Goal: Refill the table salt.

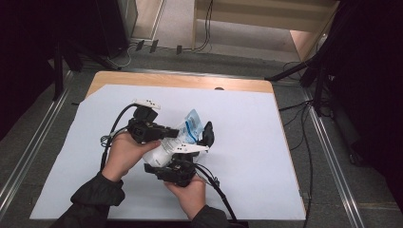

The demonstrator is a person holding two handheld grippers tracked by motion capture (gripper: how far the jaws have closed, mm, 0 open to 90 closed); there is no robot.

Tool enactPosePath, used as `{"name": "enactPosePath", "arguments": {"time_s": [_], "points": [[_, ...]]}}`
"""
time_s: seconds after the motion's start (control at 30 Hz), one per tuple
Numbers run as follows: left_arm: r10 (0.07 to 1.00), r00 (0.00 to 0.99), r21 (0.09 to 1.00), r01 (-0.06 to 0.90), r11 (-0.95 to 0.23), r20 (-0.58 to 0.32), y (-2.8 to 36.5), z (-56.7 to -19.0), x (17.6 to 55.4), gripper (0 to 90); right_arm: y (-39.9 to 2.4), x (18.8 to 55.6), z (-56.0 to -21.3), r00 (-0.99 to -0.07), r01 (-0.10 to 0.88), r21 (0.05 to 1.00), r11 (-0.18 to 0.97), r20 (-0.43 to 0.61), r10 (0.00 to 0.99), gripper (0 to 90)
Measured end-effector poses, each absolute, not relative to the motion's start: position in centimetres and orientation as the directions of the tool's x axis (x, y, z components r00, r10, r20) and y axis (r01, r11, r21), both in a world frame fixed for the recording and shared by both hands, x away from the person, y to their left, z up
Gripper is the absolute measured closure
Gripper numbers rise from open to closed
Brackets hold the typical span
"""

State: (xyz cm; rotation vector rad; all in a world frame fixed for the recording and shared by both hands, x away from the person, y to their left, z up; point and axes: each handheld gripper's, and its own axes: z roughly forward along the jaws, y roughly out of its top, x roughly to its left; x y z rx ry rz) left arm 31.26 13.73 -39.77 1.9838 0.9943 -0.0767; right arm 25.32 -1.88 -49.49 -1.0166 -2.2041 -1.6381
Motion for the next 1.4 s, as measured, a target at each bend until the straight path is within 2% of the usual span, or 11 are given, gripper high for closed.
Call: {"name": "enactPosePath", "arguments": {"time_s": [0.27, 0.6, 0.83, 1.4], "points": [[0.615, 0.674, 0.689, 0.670, -0.276, -0.410, 13.62, -39.59, 31.18, 89.9, -1.95, 25.30, -49.34, -0.737, 0.639, 0.757, 0.135, 0.553, 0.389, 62.5], [0.619, 0.675, 0.688, 0.669, -0.282, -0.402, 13.46, -39.60, 31.26, 90.0, -1.76, 25.14, -49.22, -0.754, 0.613, 0.772, 0.167, 0.509, 0.416, 59.6], [0.612, 0.675, 0.689, 0.670, -0.277, -0.411, 13.34, -39.52, 31.25, 90.0, -1.90, 25.09, -49.10, -0.752, 0.615, 0.772, 0.161, 0.513, 0.415, 63.0], [0.606, 0.682, 0.697, 0.662, -0.273, -0.410, 13.56, -39.57, 31.33, 89.8, -2.00, 25.31, -49.06, -0.752, 0.620, 0.767, 0.163, 0.521, 0.404, 63.6]]}}
